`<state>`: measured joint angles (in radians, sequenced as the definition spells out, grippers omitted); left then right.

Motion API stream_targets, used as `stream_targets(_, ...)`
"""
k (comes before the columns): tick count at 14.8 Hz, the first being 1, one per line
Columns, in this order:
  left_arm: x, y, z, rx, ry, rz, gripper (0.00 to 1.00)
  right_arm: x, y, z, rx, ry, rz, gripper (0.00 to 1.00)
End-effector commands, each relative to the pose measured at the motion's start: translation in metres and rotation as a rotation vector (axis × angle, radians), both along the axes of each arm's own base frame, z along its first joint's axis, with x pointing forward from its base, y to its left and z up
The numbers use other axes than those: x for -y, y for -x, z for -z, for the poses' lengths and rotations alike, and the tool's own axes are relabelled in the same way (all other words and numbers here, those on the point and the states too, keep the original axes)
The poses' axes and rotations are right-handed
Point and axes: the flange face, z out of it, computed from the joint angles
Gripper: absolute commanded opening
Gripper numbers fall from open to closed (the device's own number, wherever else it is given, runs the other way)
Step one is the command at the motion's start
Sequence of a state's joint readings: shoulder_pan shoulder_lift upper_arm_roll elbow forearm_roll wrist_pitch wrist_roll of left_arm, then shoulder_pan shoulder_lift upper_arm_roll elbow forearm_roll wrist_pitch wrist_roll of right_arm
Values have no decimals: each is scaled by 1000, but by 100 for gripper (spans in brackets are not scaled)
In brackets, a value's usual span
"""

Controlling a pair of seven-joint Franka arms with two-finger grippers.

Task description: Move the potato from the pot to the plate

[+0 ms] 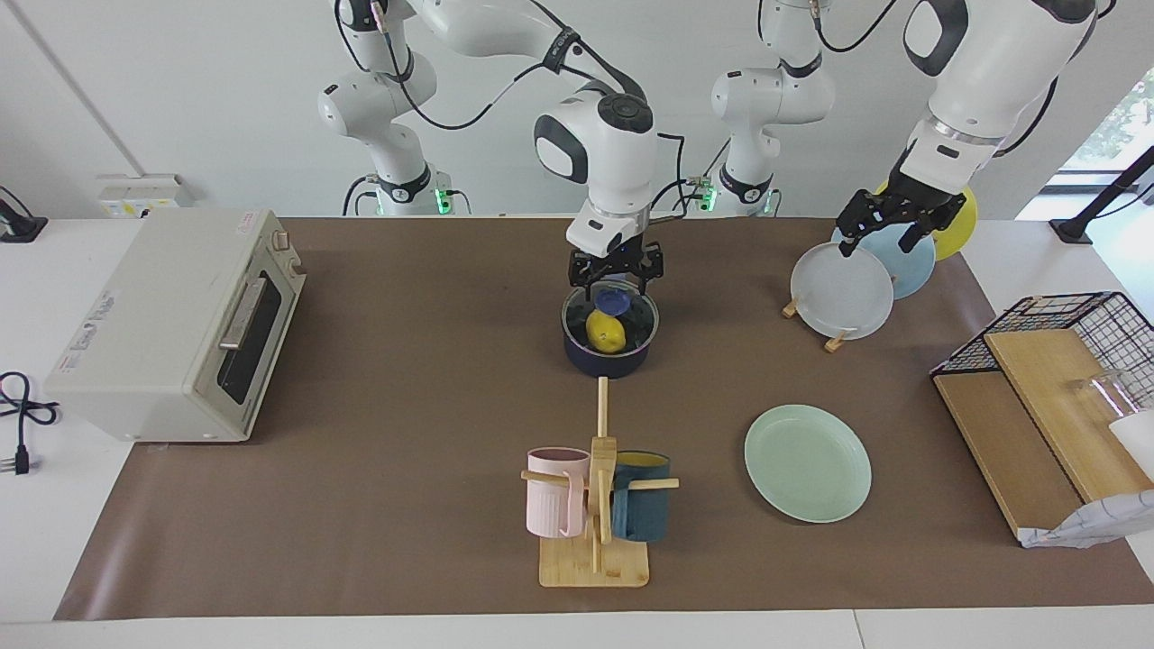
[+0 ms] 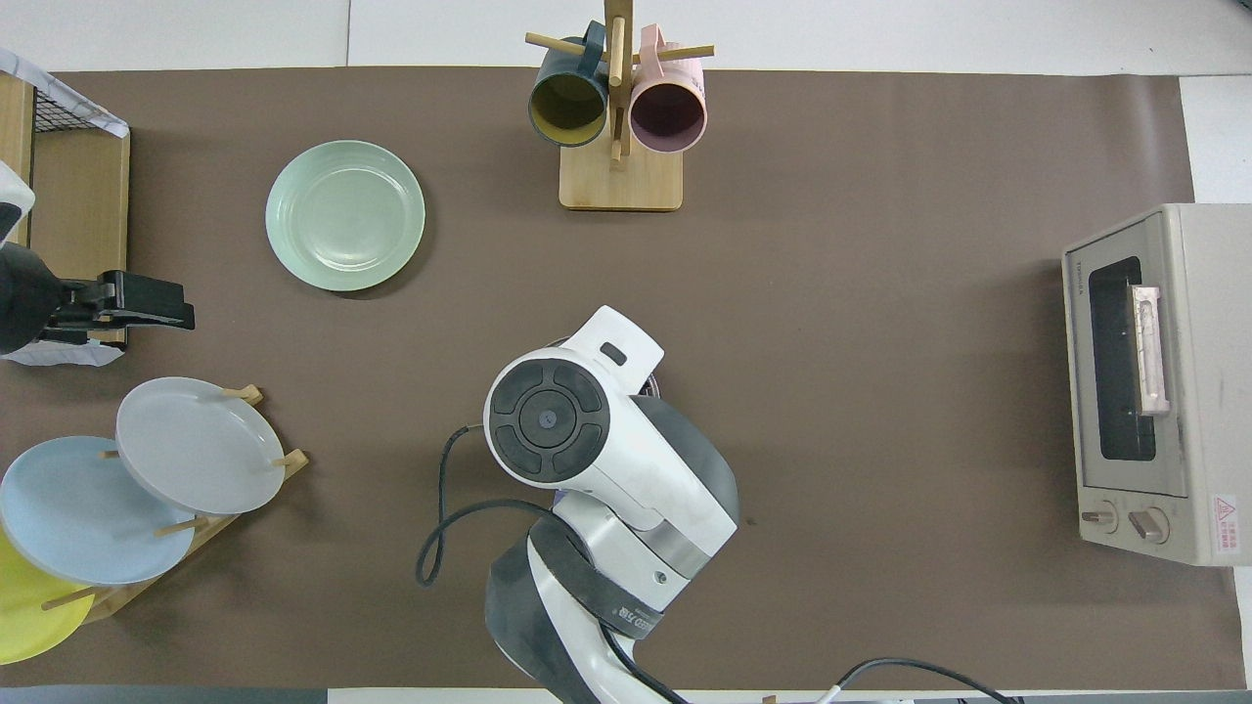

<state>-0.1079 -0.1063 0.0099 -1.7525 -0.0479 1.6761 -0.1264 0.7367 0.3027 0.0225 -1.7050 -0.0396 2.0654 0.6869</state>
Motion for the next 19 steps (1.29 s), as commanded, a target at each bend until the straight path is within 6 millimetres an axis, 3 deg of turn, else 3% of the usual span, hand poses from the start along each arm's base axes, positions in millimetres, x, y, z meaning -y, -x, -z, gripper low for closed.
stream_targets(1, 4, 7, -2, 19, 15, -8, 100, 4, -2, 4, 29, -6, 10, 100)
stream_targets(7, 3, 7, -1, 22, 16, -8, 100, 4, -6, 18, 33, -12, 15, 98)
stream_targets(12, 5, 11, 1, -6, 13, -5, 100, 4, -4, 20, 29, -9, 13, 86)
stream_targets(17, 14, 16, 2, -26, 11, 16, 100, 5, -4, 20, 27, -6, 12, 62)
stream_targets(19, 13, 18, 2, -35, 10, 14, 100, 5, -5, 20, 26, -5, 15, 59)
